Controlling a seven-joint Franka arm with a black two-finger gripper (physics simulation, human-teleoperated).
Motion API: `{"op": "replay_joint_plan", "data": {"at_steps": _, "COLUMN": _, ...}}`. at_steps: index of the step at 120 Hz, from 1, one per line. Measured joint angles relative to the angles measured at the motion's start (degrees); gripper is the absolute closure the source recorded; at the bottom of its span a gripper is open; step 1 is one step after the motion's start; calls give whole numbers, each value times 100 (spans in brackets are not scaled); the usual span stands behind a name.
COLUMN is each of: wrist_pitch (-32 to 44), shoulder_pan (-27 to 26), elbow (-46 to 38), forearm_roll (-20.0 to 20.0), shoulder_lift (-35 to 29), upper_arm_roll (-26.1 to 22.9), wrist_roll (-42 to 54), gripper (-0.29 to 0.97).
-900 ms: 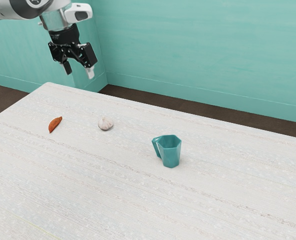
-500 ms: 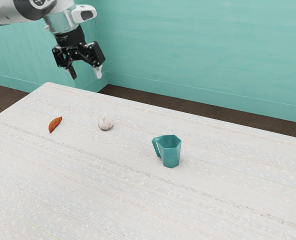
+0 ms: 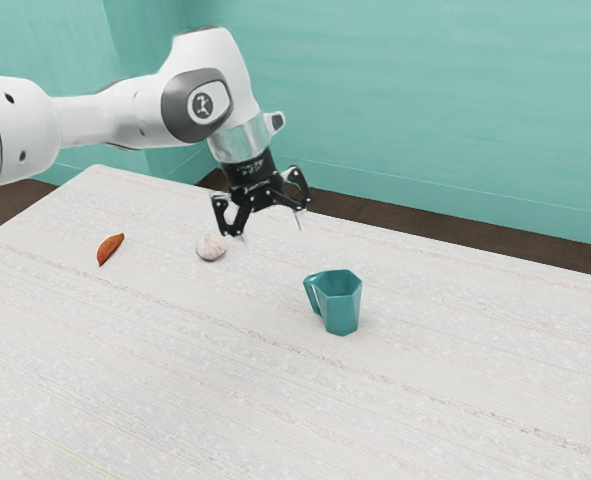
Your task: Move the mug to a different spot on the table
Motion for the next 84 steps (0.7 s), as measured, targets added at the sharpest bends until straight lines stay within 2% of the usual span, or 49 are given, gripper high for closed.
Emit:
{"op": "replay_joint_plan", "data": {"at_steps": 23, "wrist_pitch": 906, "shoulder_pan": 53, "elbow": -539, "forearm_roll": -405, "shoulder_lift": 132, "upper_arm_roll": 18, "wrist_roll": -1117, "gripper": 0}}
{"op": "replay_joint_plan", "data": {"at_steps": 43, "wrist_pitch": 1556, "shoulder_pan": 159, "elbow": -644, "forearm_roll": -605, "shoulder_lift": 489, "upper_arm_roll": 184, "wrist_roll": -1973, "gripper": 0}}
{"op": "replay_joint_plan", "data": {"at_steps": 84, "wrist_pitch": 2565, "shoulder_pan": 139, "elbow": -951, "forearm_roll": -1132, "shoulder_lift": 948, "upper_arm_roll": 145, "wrist_roll": -3124, "gripper": 0}}
